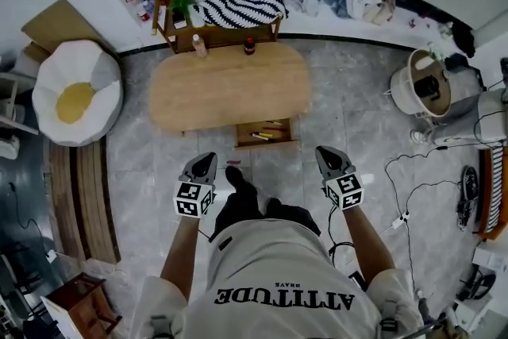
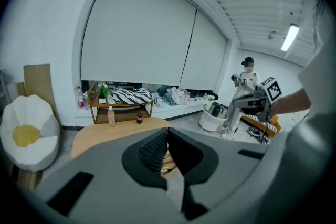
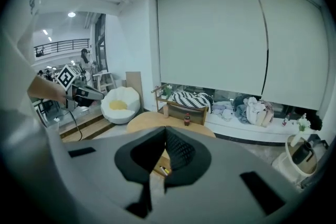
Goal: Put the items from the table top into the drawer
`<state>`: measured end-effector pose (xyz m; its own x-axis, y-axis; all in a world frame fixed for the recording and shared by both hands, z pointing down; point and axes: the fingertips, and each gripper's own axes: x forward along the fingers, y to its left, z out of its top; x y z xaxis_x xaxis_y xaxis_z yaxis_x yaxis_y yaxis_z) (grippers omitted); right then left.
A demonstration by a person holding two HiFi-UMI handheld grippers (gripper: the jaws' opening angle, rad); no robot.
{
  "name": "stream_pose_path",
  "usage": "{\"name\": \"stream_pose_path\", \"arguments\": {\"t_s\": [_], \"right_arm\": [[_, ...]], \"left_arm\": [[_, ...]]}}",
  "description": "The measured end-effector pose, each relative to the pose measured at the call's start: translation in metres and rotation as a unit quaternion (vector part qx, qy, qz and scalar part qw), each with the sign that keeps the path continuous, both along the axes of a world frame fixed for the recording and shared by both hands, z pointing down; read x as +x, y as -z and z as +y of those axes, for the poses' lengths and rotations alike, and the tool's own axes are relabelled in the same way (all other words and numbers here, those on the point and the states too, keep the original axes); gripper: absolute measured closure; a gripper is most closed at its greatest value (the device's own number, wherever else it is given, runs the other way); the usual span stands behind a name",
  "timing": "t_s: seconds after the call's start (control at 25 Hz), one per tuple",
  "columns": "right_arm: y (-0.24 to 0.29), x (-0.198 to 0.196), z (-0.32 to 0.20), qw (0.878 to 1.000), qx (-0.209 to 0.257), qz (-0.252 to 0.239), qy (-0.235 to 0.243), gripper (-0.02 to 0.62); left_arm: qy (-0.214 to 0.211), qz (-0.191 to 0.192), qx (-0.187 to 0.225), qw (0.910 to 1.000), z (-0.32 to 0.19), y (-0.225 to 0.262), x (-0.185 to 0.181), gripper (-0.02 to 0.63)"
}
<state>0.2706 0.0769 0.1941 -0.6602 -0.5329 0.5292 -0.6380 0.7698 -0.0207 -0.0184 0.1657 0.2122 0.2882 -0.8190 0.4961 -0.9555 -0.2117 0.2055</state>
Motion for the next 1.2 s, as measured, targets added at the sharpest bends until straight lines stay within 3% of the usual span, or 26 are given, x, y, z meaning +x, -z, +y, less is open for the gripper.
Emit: {"name": "stream_pose_path", "arguments": {"t_s": [0.28,0.52,0.76,1.2], "right_arm": [[-0.002,0.069,0.066,1.0,0.006,0.002,0.022,0.577],[-0.001,0.109,0.103,0.999,0.009,-0.004,0.044,0.575],[0.016,0.109,0.12,0.999,0.021,-0.019,0.045,0.575],[0.041,0.087,0.146,0.998,0.042,-0.036,0.008,0.577]], "left_arm": [[0.018,0.011,0.013,0.9997,0.064,0.016,0.071,0.584],[0.05,-0.005,0.03,0.9983,0.12,0.035,0.105,0.584],[0.072,-0.008,0.028,0.997,0.167,0.043,0.102,0.584],[0.055,-0.014,0.039,0.9976,0.196,0.053,0.068,0.584]]}}
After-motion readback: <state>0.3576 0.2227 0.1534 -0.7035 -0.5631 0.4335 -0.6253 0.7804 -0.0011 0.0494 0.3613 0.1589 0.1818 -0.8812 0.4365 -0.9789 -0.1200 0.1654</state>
